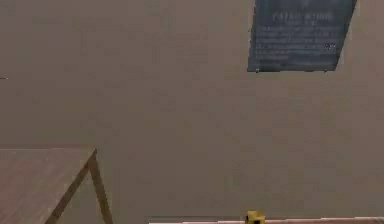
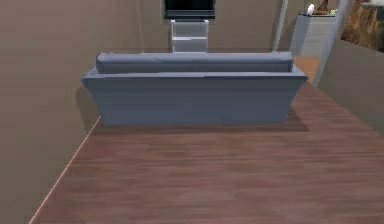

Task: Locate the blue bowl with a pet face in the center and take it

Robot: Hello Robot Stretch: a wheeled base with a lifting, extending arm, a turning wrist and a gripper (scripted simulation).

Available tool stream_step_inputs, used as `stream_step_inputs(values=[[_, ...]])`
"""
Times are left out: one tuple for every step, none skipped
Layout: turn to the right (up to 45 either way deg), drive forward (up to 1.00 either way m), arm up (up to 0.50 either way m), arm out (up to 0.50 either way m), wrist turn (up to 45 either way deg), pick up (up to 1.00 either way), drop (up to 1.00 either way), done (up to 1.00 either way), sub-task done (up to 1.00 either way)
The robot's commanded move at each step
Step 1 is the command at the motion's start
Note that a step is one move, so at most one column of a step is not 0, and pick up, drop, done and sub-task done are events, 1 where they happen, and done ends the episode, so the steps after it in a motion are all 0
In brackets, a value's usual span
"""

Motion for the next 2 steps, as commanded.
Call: stream_step_inputs(values=[[0.0, 0.4, 0.0, 0.0, 0.0, 0.0, 0.0, 0.0, 0.0], [45.0, 0.0, 0.0, 0.0, 0.0, 0.0, 0.0, 0.0, 0.0]])
